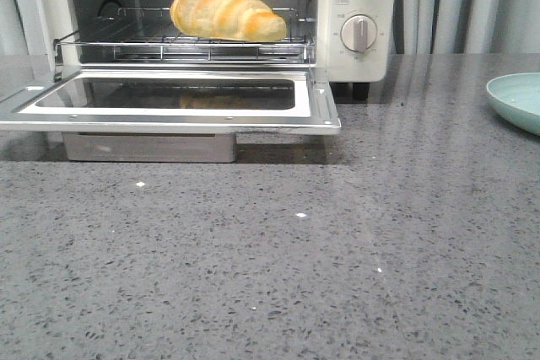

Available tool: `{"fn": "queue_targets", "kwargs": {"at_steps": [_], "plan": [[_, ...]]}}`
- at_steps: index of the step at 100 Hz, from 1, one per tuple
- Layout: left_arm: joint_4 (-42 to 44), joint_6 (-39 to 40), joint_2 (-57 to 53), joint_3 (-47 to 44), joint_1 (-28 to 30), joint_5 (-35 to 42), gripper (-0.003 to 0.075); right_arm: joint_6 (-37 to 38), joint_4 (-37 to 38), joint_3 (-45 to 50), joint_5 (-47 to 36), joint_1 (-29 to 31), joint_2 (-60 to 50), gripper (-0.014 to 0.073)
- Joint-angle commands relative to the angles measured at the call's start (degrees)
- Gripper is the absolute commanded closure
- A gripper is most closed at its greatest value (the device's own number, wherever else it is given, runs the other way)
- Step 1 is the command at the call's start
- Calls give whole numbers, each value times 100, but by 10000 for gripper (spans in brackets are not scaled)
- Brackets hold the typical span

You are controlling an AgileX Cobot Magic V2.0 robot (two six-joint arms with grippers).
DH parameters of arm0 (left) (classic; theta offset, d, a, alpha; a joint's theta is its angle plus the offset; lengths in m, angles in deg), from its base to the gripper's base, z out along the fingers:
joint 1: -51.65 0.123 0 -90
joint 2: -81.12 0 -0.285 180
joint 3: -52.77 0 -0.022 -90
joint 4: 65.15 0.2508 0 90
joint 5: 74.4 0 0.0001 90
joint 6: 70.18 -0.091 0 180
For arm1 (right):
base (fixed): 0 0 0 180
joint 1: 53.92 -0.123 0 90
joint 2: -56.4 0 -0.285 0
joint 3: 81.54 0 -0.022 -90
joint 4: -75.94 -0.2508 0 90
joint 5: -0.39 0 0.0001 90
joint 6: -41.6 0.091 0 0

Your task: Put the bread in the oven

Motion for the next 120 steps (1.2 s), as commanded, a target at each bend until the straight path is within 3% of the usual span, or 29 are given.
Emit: {"fn": "queue_targets", "kwargs": {"at_steps": [1,120], "plan": [[79,0,-143,-127,7,285,741,-29,39,146,-67,24,-112,646],[95,0,-143,-127,7,141,741,-29,39,146,-67,24,-112,646]]}}
